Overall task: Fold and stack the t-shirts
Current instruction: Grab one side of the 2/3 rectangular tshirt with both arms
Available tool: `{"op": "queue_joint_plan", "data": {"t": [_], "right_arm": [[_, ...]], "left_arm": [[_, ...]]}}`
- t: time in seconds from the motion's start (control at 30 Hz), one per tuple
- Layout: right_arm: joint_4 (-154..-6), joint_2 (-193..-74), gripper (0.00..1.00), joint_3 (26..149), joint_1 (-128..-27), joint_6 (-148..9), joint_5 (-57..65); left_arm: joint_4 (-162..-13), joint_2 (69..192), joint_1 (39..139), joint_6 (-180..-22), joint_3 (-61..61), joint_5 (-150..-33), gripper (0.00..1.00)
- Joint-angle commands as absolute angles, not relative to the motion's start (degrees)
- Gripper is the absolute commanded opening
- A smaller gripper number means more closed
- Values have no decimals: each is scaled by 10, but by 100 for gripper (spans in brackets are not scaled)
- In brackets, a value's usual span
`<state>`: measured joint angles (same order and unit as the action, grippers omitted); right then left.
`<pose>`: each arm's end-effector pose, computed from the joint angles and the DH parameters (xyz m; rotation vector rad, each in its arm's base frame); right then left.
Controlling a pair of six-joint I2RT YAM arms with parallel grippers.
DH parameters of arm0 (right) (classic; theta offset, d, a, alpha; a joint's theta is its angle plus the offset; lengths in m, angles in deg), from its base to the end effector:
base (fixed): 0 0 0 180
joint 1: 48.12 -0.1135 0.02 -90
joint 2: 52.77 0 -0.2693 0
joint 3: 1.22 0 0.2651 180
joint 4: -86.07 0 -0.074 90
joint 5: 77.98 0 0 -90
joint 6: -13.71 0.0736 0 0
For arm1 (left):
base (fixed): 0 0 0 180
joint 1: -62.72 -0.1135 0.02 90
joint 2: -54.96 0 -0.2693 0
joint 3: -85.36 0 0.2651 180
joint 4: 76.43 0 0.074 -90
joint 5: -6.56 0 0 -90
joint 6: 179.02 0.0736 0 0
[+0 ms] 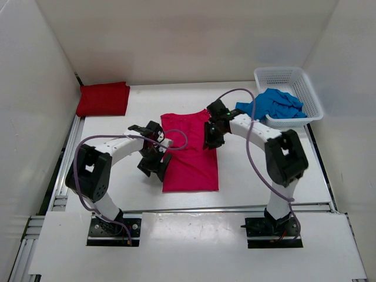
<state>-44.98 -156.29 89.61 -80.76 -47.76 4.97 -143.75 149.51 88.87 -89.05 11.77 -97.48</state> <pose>0.3416 0.2295 0.1877 -0.1406 2.7310 0.4965 0.2554 -0.1453 0.1418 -0.7042 -3.0106 0.3813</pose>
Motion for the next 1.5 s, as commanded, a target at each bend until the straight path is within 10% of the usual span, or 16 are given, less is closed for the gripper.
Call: {"op": "queue_joint_plan", "data": {"t": [0.0,0.5,0.77,1.27,1.47], "right_arm": [[-417,-1621,34,942,-800,-514,59],[-410,-1675,45,974,-778,-531,82],[-439,-1683,28,955,-778,-520,33],[-465,-1672,5,931,-768,-513,27],[-472,-1660,33,912,-762,-519,27]], "left_arm": [[-1417,1483,892,-890,130,-1012,79],[-1417,1551,926,-890,159,-1096,81],[-1422,1567,926,-890,153,-1091,81],[-1438,1611,926,-890,143,-1108,11],[-1444,1606,926,-890,137,-1108,11]]}}
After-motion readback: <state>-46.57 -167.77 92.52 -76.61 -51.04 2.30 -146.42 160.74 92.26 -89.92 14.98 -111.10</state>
